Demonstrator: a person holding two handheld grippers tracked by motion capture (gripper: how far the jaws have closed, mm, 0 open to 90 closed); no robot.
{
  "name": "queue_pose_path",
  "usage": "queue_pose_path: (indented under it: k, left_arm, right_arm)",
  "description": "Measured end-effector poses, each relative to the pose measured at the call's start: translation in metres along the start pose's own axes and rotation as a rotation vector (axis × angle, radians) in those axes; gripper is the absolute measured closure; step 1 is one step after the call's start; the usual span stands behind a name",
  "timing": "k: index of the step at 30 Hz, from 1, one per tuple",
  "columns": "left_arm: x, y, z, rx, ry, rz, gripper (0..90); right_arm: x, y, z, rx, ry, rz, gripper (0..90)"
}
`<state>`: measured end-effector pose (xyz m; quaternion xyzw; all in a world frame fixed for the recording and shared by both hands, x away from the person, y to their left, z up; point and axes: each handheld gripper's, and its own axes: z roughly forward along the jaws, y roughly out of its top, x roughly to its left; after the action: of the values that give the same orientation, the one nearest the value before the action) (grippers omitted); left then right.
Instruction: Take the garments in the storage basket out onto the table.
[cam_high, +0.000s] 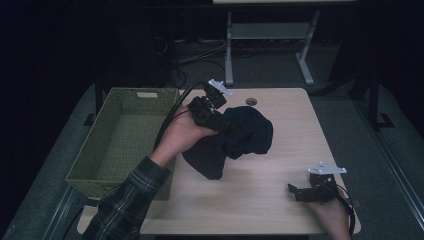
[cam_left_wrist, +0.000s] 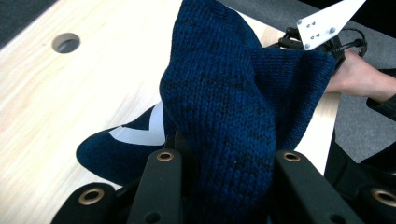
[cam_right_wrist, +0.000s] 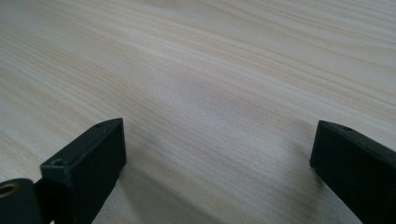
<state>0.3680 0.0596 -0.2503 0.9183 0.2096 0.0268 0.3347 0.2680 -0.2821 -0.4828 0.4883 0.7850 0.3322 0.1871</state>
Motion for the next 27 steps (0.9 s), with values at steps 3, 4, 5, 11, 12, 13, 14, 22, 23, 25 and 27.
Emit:
queue_pose_path:
  k: [3, 4, 5, 11, 12, 13, 14, 22, 23, 25, 27]
  left_arm:
    - [-0.001, -0.002, 0.011, 0.0, -0.011, -0.011, 72.4]
    - [-0.002, -0.002, 0.014, 0.004, -0.014, -0.012, 72.4]
    - [-0.002, -0.003, 0.018, 0.006, -0.018, -0.015, 72.4]
    - [-0.005, -0.006, 0.045, -0.01, -0.056, -0.053, 72.4]
    - [-0.006, -0.007, 0.05, -0.007, -0.066, -0.055, 72.4]
    - [-0.006, -0.007, 0.055, -0.003, -0.074, -0.055, 72.4]
    - [-0.007, -0.008, 0.059, 0.0, -0.076, -0.056, 72.4]
    - [-0.004, -0.017, 0.098, 0.002, -0.125, -0.098, 72.3]
    - [-0.003, -0.018, 0.101, 0.001, -0.129, -0.104, 72.3]
    - [0.002, -0.024, 0.111, 0.0, -0.141, -0.123, 72.3]
    - [0.006, -0.028, 0.117, -0.01, -0.158, -0.138, 72.0]
  right_arm:
    - [0.0, 0.0, 0.0, 0.0, 0.0, 0.0, 3.3]
    - [0.0, 0.0, 0.0, 0.0, 0.0, 0.0, 3.3]
    - [0.0, 0.0, 0.0, 0.0, 0.0, 0.0, 3.3]
    - [0.0, 0.0, 0.0, 0.002, 0.0, 0.001, 3.2]
    - [0.0, 0.0, 0.0, 0.002, 0.0, 0.001, 3.3]
    - [0.0, 0.0, 0.0, 0.001, 0.0, 0.002, 3.2]
    - [0.0, 0.0, 0.0, 0.003, 0.001, 0.004, 3.3]
    - [0.0, 0.0, 0.0, 0.004, 0.001, 0.003, 3.3]
    - [0.0, 0.0, 0.0, 0.003, 0.001, 0.003, 3.3]
    - [0.0, 0.0, 0.0, 0.003, 0.0, 0.001, 3.3]
    - [0.0, 0.0, 0.0, 0.003, 0.0, 0.001, 3.3]
